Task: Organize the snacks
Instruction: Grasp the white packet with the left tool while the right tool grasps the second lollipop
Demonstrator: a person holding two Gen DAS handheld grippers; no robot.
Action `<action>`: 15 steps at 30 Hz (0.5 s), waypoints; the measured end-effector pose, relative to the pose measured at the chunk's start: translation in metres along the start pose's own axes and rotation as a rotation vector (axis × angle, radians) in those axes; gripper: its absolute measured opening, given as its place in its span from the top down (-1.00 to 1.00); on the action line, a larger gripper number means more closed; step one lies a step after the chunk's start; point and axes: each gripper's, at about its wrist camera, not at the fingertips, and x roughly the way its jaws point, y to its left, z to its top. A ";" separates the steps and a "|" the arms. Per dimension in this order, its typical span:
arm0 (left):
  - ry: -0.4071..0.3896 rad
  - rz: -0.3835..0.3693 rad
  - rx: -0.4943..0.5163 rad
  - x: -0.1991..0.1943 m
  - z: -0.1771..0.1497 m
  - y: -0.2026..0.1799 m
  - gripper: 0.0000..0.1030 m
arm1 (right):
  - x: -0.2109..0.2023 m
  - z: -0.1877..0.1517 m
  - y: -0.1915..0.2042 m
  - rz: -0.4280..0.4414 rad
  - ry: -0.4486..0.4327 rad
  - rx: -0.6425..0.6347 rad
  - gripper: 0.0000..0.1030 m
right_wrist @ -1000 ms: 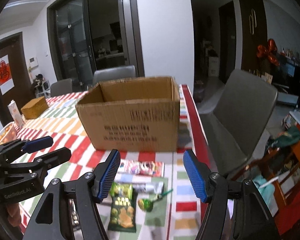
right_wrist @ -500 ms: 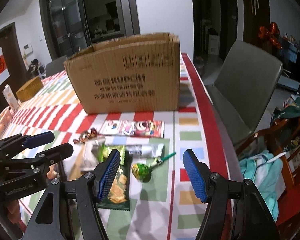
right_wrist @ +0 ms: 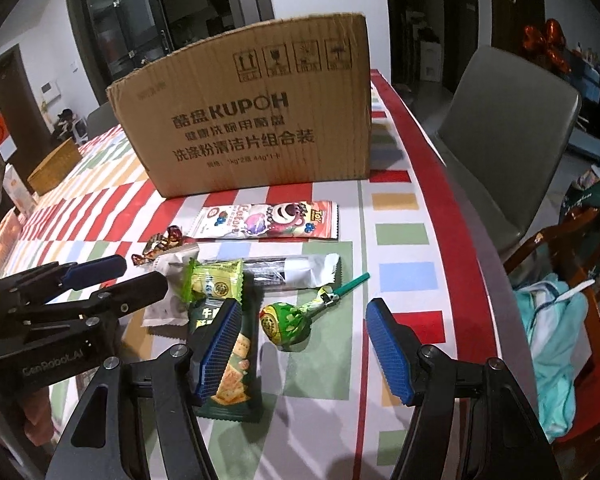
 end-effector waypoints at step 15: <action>0.066 -0.048 -0.047 0.024 0.003 0.006 0.30 | 0.023 0.001 0.007 0.054 0.061 0.009 0.13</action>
